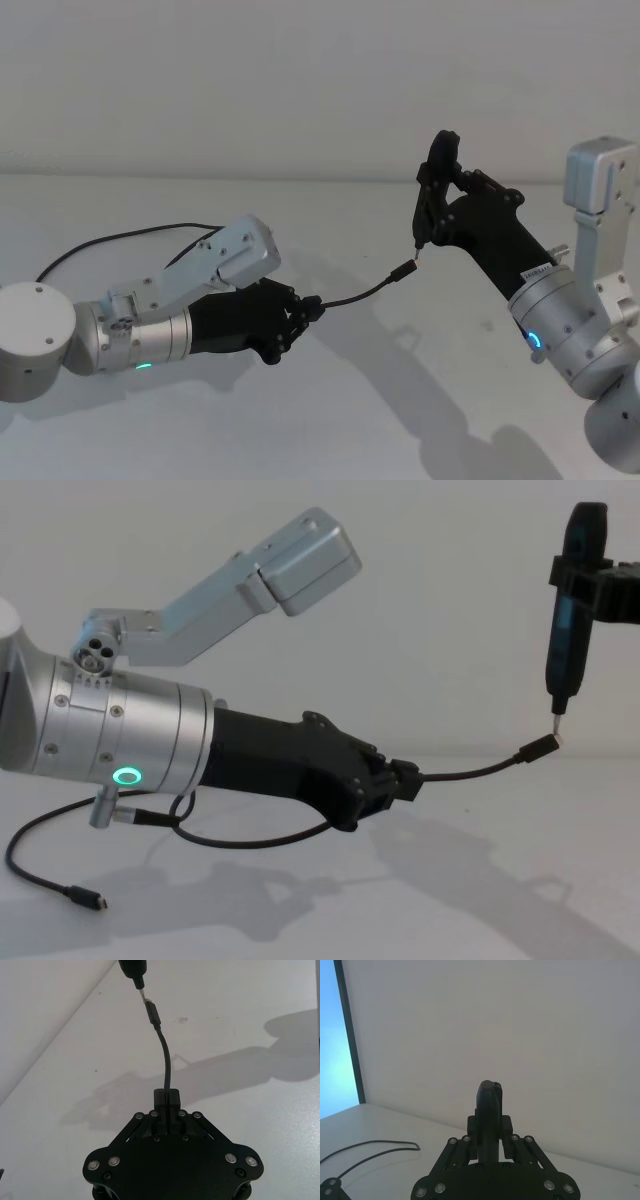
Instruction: Pick up the data cable with the one hand.
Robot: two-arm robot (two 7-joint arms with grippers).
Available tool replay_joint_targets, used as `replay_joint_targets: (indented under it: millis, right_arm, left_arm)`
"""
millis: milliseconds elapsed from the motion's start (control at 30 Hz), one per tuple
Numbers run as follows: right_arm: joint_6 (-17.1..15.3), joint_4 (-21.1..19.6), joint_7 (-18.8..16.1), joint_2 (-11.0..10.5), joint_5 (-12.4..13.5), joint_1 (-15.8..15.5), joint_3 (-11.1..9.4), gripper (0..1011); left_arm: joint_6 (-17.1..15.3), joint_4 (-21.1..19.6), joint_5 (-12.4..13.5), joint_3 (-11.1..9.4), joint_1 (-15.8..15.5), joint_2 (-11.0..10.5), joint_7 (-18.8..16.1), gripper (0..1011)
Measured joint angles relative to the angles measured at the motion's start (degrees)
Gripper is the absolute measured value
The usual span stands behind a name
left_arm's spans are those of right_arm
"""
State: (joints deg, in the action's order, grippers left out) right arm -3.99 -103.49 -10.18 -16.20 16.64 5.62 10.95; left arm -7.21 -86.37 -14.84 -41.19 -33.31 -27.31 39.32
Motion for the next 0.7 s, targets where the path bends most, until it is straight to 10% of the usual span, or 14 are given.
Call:
replay_joint_targets:
  millis: [700]
  right_arm:
    - [-0.7,-1.2,-0.6,0.4,-0.9,-1.0,-0.8,274]
  left_arm:
    - [0.0,0.0,0.0,0.0,0.0,0.0,0.0,40]
